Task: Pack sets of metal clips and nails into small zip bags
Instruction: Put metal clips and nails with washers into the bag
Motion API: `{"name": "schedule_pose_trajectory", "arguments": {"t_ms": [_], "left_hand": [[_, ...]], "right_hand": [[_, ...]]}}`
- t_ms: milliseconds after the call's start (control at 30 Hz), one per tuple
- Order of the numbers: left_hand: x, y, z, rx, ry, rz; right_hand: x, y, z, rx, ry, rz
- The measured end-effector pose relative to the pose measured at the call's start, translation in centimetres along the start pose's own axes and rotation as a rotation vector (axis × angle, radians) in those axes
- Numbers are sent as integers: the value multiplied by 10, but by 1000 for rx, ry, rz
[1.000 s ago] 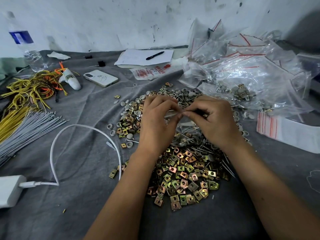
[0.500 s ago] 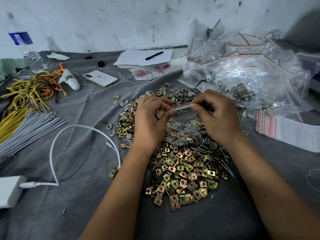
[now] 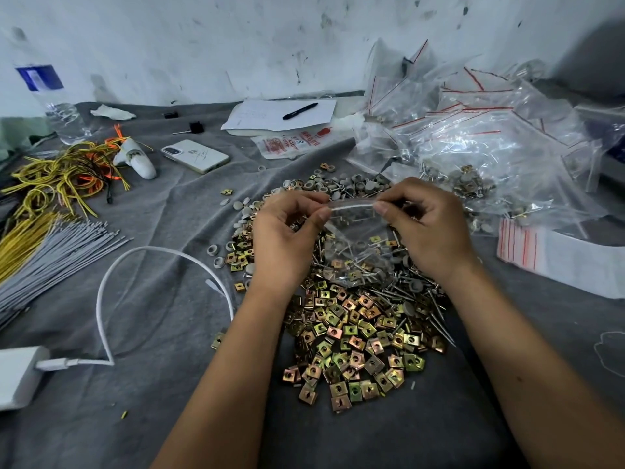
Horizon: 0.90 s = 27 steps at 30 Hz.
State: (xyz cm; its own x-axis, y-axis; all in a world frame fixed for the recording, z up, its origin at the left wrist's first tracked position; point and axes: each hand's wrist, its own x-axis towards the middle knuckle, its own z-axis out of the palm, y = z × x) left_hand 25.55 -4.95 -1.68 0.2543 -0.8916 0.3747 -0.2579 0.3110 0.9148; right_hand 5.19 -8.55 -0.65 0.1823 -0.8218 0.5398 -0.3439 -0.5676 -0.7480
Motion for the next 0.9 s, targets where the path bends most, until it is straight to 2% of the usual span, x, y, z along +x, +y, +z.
{"name": "schedule_pose_trajectory", "arguments": {"t_ms": [67,167,433,500,667,767,900], "left_hand": [[-1,2,1,104,-30,32],[-2,2,4,284,-51,192],[-2,3,6,287,-41,232],[-3,2,7,247,-35,199],[-4,1,7,-72,-88,4],[-3,-1,7,-126,-105,25],[-6,-1,8,-106,-149,71]], "right_hand": [[0,-2,0,-4,-14,-37],[-2,-3,3,-36,-69,-121],[-2,1,4,14,-4,-76],[-2,0,4,20,-9,-92],[-2,2,1,148,-5,-24],[-3,1,2,154,-59,-6],[-3,-1,5,78,-91,-83]]}}
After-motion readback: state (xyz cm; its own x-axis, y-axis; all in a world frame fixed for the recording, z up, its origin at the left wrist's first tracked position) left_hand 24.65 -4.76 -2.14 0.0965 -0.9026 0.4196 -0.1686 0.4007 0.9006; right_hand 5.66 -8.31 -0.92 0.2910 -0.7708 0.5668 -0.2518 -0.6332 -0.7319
